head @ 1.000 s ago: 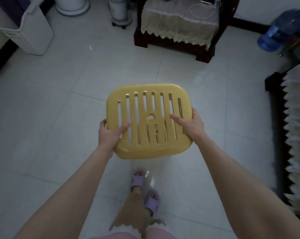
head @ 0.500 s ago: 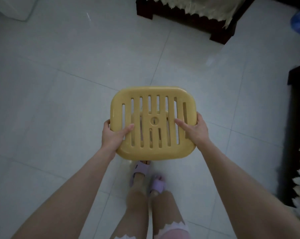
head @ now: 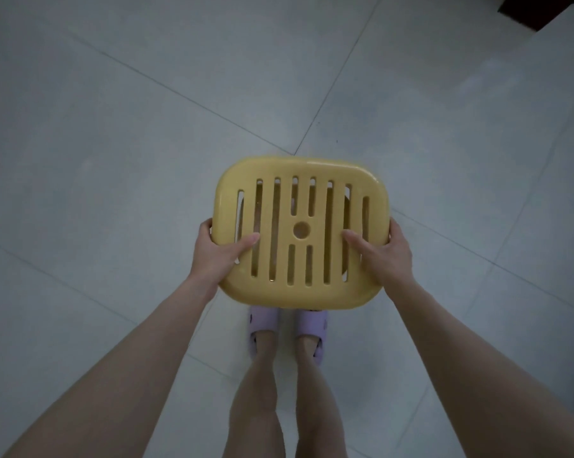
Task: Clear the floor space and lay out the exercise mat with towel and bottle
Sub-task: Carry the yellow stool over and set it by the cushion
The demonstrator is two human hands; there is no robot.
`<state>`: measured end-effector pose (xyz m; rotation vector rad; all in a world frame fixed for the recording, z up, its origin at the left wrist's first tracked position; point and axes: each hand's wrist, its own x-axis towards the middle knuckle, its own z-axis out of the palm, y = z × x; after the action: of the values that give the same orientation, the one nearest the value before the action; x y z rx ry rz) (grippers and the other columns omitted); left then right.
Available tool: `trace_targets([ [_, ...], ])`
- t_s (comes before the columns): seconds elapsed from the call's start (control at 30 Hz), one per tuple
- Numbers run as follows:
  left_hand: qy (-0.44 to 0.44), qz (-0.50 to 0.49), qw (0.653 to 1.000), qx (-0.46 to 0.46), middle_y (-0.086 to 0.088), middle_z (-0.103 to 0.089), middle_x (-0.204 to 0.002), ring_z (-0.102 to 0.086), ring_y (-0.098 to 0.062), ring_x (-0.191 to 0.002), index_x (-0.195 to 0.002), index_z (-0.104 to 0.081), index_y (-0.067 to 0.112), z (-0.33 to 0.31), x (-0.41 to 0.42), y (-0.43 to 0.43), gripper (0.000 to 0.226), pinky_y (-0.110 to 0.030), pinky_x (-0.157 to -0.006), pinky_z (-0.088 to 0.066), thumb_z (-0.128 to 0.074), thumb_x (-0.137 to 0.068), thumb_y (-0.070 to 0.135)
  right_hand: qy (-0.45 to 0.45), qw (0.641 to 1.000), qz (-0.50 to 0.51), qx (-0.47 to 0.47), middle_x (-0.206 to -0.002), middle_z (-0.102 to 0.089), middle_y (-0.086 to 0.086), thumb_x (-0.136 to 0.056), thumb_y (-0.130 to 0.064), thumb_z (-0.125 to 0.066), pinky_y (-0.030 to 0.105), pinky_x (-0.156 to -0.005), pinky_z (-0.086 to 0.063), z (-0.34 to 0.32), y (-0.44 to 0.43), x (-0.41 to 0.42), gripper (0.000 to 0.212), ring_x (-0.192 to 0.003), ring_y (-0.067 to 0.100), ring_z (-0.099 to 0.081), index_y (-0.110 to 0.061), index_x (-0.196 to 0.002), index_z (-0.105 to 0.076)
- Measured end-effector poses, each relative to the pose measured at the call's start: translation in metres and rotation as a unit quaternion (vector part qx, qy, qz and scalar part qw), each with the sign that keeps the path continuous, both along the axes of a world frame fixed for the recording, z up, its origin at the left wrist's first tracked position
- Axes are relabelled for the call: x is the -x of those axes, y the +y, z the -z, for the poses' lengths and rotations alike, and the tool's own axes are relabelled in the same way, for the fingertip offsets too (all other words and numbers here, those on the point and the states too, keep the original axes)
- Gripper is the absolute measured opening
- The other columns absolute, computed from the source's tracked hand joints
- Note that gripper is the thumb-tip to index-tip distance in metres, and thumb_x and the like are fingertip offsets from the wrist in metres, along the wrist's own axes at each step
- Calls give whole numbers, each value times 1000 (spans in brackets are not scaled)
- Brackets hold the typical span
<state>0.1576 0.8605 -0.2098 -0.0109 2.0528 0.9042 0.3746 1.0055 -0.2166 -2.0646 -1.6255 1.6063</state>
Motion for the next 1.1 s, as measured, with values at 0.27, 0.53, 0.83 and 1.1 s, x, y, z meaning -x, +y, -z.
trace_targets([
  [0.27,-3,14,1000,20,3,-54,-116,-56,-17,-103,-135,-38,17,85,6,10,85,-34,-84,-49,-84,-64,29,-18,1000,11,11,-118,-56,-6,-67,-48,-81,43,-97,-48,80,8,2,81,-113,19,-55,-25,-136,-43],
  [0.53,-9,42,999,25,6,-51,-118,-53,-15,-108,-137,-34,20,134,11,11,85,-36,-90,-48,-83,-67,30,-24,999,13,21,-124,-56,-3,-69,-47,-80,46,-96,-49,131,5,6,83,-113,19,-56,-23,-138,-40],
  [0.83,-23,64,997,25,8,-49,-118,-52,-12,-106,-139,-30,21,180,16,4,87,-31,-84,-47,-81,-69,30,-27,999,16,17,-117,-53,-9,-69,-46,-80,42,-95,-48,174,-7,8,83,-110,14,-53,-27,-139,-39],
  [1.1,-53,51,997,15,11,-52,-118,-55,-5,-102,-144,-25,21,189,21,1,96,-27,-80,-50,-80,-68,37,-11,999,19,42,-137,-50,-4,-61,-59,-80,52,-102,-45,182,-10,4,105,-124,21,-50,-32,-147,-26],
])
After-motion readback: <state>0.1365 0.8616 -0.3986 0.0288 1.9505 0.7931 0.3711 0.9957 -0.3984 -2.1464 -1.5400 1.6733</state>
